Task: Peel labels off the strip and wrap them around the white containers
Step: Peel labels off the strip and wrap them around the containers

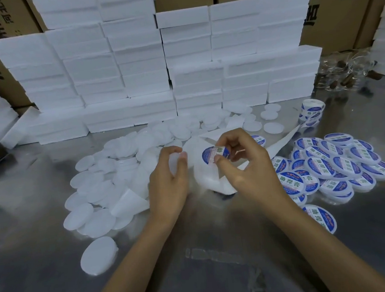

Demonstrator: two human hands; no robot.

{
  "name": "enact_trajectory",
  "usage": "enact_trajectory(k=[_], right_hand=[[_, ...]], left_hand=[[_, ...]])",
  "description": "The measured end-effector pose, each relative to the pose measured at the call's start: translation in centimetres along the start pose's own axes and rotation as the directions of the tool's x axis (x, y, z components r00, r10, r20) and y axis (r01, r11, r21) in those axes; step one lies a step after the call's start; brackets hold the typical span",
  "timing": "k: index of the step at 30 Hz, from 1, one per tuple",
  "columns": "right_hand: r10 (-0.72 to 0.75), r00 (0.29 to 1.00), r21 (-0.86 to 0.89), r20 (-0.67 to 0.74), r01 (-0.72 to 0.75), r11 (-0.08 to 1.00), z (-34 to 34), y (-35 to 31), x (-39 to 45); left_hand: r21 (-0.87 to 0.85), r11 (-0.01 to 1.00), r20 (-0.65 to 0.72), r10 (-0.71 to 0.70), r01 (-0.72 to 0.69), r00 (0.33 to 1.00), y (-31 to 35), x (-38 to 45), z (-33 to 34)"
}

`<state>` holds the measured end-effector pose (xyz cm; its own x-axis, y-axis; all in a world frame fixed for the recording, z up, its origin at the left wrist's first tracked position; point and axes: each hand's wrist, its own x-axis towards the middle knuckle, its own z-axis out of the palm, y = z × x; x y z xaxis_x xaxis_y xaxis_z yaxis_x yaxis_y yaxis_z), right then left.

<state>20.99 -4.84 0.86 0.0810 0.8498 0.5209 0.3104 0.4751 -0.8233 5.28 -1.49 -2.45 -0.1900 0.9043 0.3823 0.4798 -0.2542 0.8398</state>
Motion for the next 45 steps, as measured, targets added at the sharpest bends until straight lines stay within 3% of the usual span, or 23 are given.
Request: enact_trajectory(k=[4, 7, 9, 11, 13, 16, 24, 38, 45], right_hand=[[0.200, 0.979, 0.198, -0.025, -0.191, 0.961, -0.3, 0.1, 0.5], [0.297, 0.955, 0.328, 0.004, -0.281, 0.902, -0.8, 0.0, 0.8], [0.319, 0.947, 0.383, 0.047, -0.312, 0.870, -0.9, -0.1, 0.8], [0.321, 0.943, 0.385, 0.091, -0.331, 0.861, -0.9, -0.4, 0.7], [0.306, 0.943, 0.334, 0.132, -0.333, 0.882, -0.6, -0.7, 0.4], [0.261, 0.959, 0.299, 0.107, -0.281, 0.912, 0.1, -1.4, 0.0], [0.198, 0.979, 0.164, 0.053, -0.204, 0.965, 0.6, -1.9, -0.3], [0.052, 0.997, -0.094, -0.064, -0.058, 0.994, 1.2, -0.8, -0.8], [0.000, 0.997, -0.234, -0.076, -0.018, 0.972, 1.4, -0.2, -0.9]], left_hand=[[-0.035, 0.997, -0.108, 0.068, -0.072, 0.992, 1.1, -0.2, -1.1], [-0.285, 0.958, -0.066, -0.035, 0.015, 0.997, 2.2, 0.2, -1.6], [-0.548, 0.822, 0.047, -0.155, 0.155, 0.987, 2.9, 0.4, -1.8], [-0.736, 0.602, 0.226, -0.212, 0.309, 0.951, 3.4, 0.2, -1.8], [-0.785, 0.459, 0.364, -0.202, 0.416, 0.909, 3.6, -0.3, -1.6], [-0.780, 0.375, 0.483, -0.149, 0.501, 0.863, 3.7, -0.9, -1.3], [-0.750, 0.412, 0.543, -0.064, 0.517, 0.838, 4.1, -1.6, -0.8], [-0.740, 0.538, 0.465, -0.024, 0.404, 0.885, 4.6, -2.2, -0.6], [-0.741, 0.542, 0.437, -0.060, 0.397, 0.898, 5.0, -2.2, -0.7]])
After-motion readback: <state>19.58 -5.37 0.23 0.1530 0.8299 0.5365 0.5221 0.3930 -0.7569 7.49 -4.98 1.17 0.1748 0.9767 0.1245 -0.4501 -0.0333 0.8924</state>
